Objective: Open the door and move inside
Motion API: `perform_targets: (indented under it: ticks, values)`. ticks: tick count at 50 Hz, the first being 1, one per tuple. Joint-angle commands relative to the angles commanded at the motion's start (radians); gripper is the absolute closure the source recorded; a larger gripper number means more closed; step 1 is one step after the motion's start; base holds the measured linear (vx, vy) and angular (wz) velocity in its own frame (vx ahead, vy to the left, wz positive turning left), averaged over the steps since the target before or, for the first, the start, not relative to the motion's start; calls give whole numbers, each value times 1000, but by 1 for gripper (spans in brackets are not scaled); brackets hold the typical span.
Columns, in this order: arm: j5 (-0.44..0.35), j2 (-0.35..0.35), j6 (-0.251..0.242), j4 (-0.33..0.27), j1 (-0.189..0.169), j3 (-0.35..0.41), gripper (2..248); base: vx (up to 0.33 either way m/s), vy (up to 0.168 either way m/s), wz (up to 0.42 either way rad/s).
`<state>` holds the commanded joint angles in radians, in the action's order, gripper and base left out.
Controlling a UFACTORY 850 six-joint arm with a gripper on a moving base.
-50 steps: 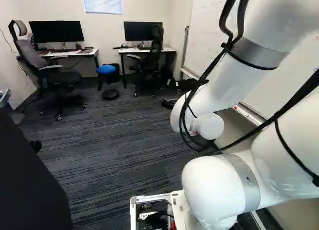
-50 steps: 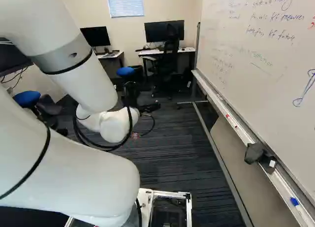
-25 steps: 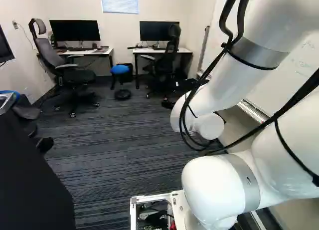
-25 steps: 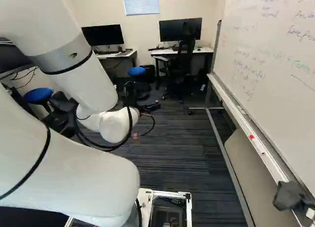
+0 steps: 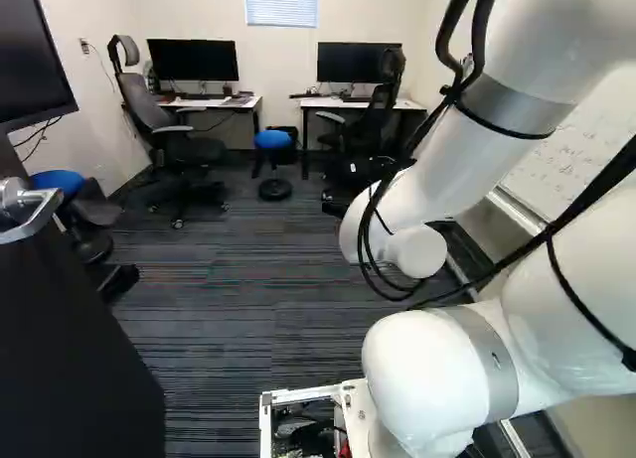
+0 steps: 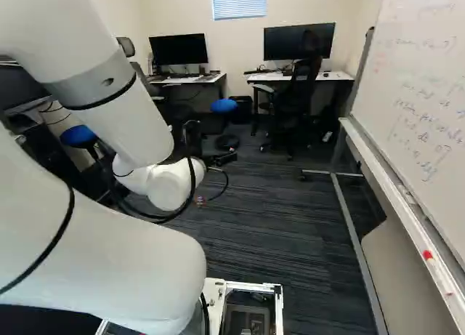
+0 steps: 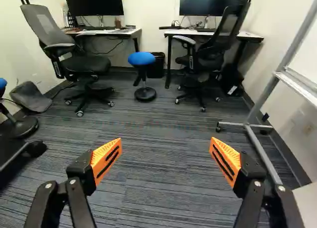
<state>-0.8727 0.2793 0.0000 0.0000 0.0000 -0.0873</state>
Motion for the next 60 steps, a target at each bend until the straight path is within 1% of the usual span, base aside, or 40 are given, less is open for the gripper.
perform_targets:
  ticks: [6, 60]
  values:
    - [0, 0, 0, 0, 0, 0, 3, 237, 81, 156]
    - [0, 0, 0, 0, 0, 0, 3, 218, 43, 2]
